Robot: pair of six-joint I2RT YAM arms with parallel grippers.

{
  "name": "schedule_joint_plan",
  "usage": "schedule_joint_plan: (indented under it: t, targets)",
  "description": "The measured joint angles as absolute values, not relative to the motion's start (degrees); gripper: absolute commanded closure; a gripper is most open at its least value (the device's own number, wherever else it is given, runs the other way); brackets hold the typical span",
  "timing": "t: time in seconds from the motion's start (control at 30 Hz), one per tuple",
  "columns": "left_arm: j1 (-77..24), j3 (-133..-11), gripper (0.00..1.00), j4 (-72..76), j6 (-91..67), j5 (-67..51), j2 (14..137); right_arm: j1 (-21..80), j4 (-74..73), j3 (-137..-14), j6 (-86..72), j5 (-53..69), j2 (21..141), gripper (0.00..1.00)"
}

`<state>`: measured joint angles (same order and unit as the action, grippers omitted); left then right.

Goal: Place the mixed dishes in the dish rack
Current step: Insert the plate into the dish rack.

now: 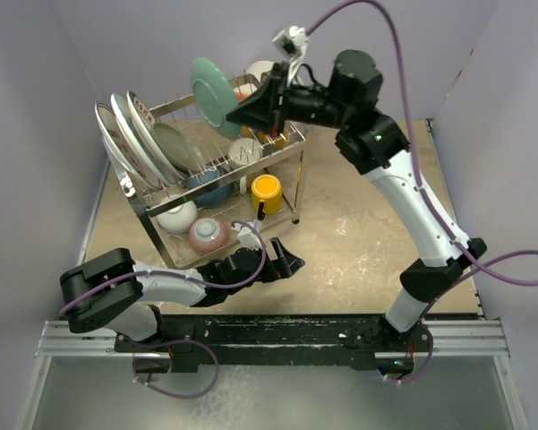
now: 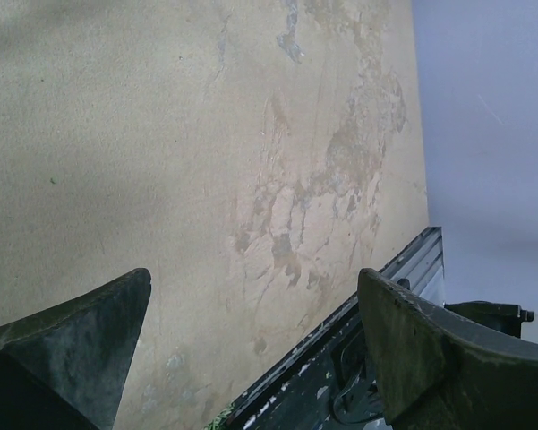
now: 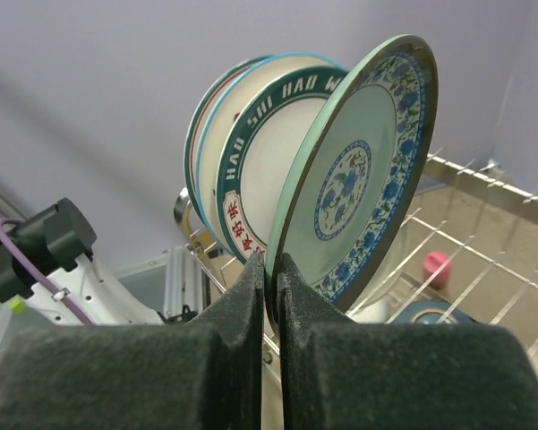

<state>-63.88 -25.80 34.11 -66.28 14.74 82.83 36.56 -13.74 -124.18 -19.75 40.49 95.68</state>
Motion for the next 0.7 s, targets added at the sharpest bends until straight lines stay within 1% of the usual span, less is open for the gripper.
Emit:
schedule_joint_plan:
  t: [0.23,0.5,0.7]
  targets:
    - [-63.9,-26.2,0.01,33.1,-66.3,14.5,82.8,42.5,-15.4,-124.8,-19.4,33.7,101.8,1.0]
    - [-63.9,-26.2,0.01,32.5,-66.3,14.0,82.9,43.8,-17.0,-124.8,-19.3,29.5,104.3,1.0]
    - [-63.9,-26.2,0.01,32.4,-66.3,13.8,83.0,44.5,-16.8,-124.8,-19.3,29.0,104.4,1.0]
